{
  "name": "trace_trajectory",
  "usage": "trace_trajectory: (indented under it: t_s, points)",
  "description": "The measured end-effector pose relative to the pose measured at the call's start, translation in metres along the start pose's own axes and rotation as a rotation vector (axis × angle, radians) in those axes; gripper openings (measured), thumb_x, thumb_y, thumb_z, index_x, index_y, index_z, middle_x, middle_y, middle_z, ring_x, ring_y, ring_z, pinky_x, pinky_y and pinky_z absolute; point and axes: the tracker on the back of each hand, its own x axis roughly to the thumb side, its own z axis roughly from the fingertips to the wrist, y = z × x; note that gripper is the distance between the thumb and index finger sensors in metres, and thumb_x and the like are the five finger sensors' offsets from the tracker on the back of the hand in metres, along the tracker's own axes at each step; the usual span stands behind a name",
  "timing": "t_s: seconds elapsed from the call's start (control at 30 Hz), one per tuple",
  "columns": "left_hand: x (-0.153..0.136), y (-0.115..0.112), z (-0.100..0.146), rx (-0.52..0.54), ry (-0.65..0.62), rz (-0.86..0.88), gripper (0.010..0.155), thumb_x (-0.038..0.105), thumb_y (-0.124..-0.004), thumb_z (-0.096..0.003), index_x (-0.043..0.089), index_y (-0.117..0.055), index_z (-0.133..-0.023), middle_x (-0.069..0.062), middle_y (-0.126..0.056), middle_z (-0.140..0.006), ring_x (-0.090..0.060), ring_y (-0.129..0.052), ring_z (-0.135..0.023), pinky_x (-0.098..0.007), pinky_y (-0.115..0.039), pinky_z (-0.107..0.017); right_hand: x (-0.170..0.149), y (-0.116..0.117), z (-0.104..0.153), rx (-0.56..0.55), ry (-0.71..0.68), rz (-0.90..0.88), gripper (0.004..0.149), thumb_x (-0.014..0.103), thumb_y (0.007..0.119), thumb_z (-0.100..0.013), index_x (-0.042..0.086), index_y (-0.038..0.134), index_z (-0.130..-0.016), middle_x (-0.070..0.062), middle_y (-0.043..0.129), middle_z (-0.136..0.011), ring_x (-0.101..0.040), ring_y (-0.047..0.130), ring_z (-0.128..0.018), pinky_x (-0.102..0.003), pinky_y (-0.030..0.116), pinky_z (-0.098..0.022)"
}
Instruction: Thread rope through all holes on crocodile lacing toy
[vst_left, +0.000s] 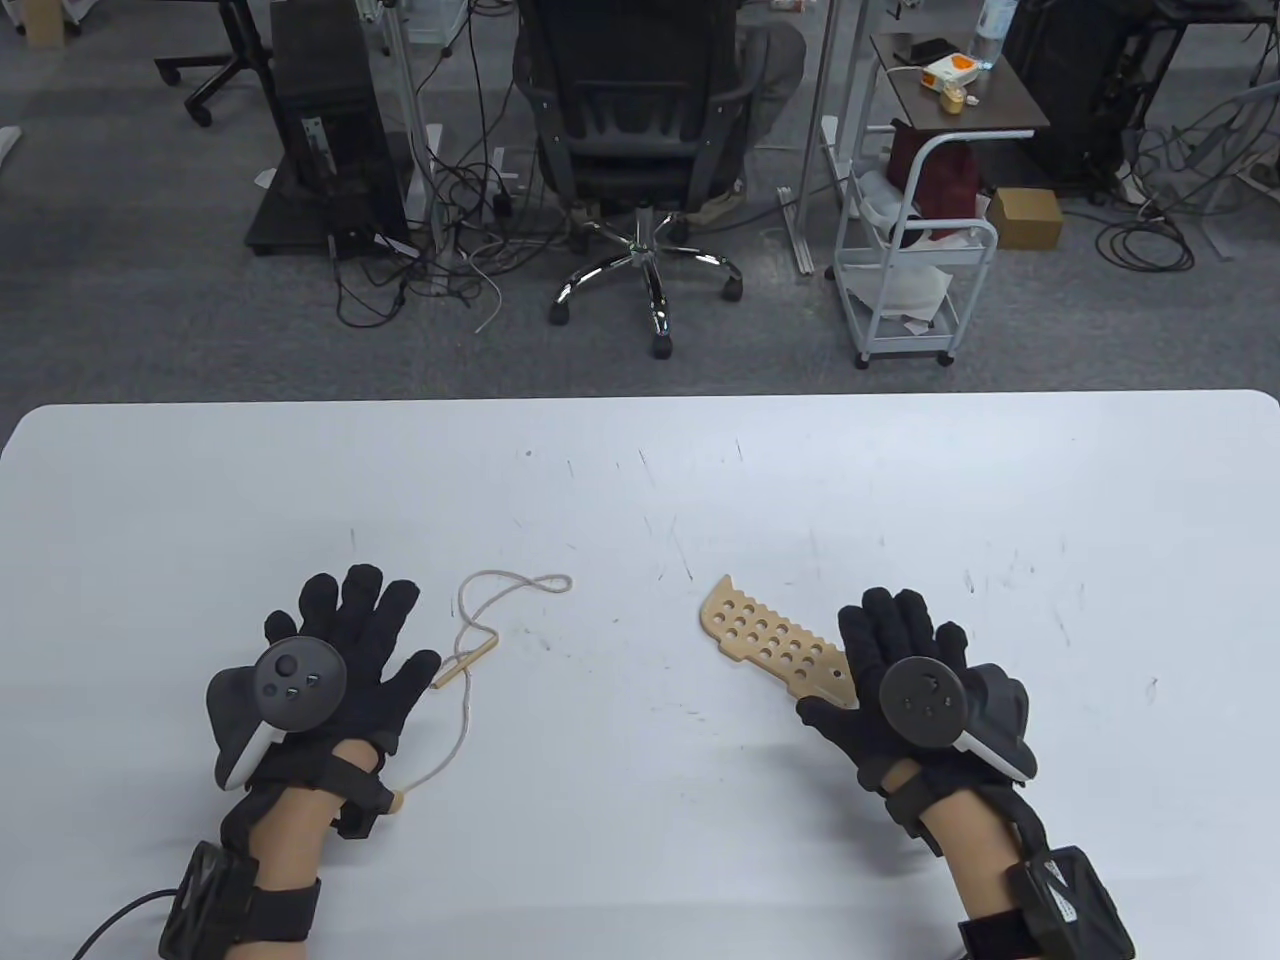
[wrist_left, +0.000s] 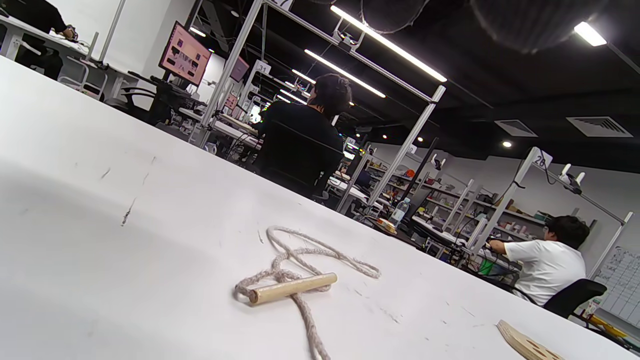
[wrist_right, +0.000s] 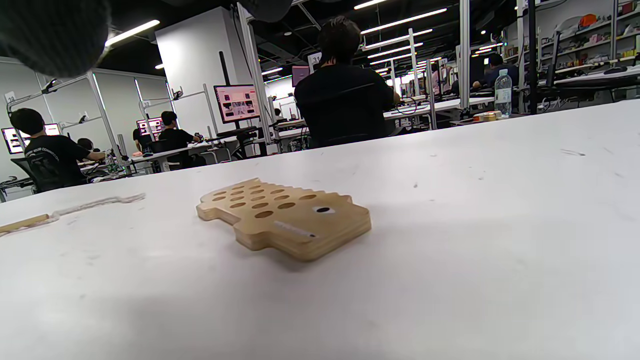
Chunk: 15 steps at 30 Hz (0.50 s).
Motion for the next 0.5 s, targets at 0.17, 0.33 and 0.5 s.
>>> trace_trajectory:
  t_s: [0.17,0.33,0.5]
  points:
    - [0.003,0.001,0.0,-0.003,-0.011,0.012,0.075,0.071,-0.069,-0.0416,0.05,-0.045,-0.11,0.014,-0.027,-0.123,-0.032,-0.014,-0.116,-0.062,-0.009,-0.077,0.003,-0.008,-0.009,0.01,0.021,0.009,0.096,0.071,0.078,-0.045,0.015,0.032,-0.108,-0.016,0.025,-0.117,-0.047,0.02,-0.104,-0.069,0.027,-0.067]
    - [0.006,0.002,0.001,0.0,-0.024,0.023,0.075,0.07,-0.069,-0.0417,0.05,-0.045,-0.11,0.014,-0.027,-0.123,-0.032,-0.015,-0.116,-0.062,-0.009,-0.077,0.005,-0.013,-0.021,0.047,0.045,-0.008,0.097,0.07,0.08,-0.044,0.011,0.036,-0.107,-0.02,0.035,-0.115,-0.05,0.03,-0.103,-0.069,0.032,-0.067]
    - [0.007,0.003,0.002,0.003,-0.032,0.037,0.075,0.07,-0.069,-0.0418,0.05,-0.045,-0.11,0.014,-0.028,-0.123,-0.032,-0.015,-0.116,-0.062,-0.009,-0.077,0.007,-0.014,-0.032,0.077,0.066,0.003,0.095,0.069,0.081,-0.044,0.014,0.037,-0.108,-0.021,0.045,-0.114,-0.051,0.037,-0.101,-0.07,0.034,-0.067]
